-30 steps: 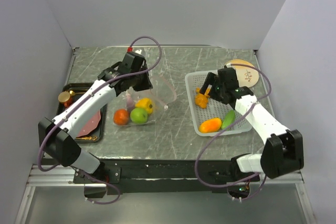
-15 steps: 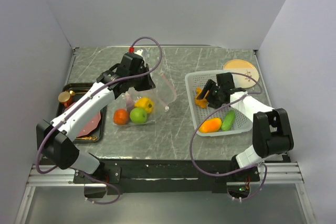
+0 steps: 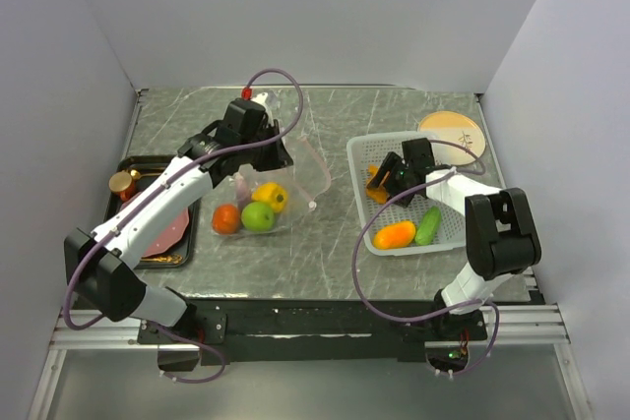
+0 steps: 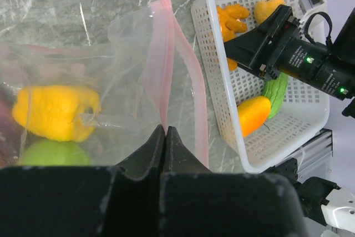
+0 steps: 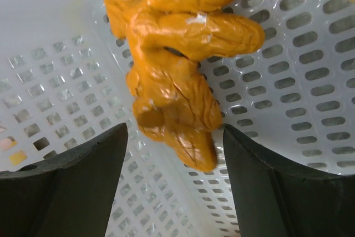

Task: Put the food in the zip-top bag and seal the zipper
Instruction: Adjust the zipper food storage bag at the center of the board, then pick up the fake vegetable from the bin.

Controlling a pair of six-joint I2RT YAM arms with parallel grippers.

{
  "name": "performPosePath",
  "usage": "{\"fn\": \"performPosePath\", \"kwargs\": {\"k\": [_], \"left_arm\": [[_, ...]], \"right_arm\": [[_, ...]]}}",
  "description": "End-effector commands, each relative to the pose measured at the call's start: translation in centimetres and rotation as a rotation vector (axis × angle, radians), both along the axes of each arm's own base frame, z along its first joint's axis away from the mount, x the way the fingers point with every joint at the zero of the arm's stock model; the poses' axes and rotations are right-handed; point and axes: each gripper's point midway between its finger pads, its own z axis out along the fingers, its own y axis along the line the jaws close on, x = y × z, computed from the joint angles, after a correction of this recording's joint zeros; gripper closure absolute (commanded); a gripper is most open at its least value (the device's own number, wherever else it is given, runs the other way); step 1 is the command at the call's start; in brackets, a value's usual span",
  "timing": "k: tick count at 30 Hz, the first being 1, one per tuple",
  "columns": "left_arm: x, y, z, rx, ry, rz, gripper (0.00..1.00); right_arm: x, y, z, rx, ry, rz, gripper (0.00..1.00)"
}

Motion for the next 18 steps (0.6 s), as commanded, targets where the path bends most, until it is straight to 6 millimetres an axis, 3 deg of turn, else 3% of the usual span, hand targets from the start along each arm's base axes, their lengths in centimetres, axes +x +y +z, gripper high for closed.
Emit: {"fn": "performPosePath", "kwargs": {"k": [1,11,18], "left_arm": [[-0.2,-0.1,1.5,-0.022,-0.054,-0.026,0.99],[-0.1,-0.5,1.4,-0.029,-0.05,-0.035,0.99],[0.0,-0.2,1.2,-0.015,-0.052,-0.031,0.99]], "right_arm": [[1.6,-0.2,0.6,0.008,-0.044,-0.024,0.23],[2.1,-0.5,0.4,-0.019,-0.029,-0.025,0.26],[2.8,-0.6,1.6,-0.027,-0.063,-0.01,0.62]]}}
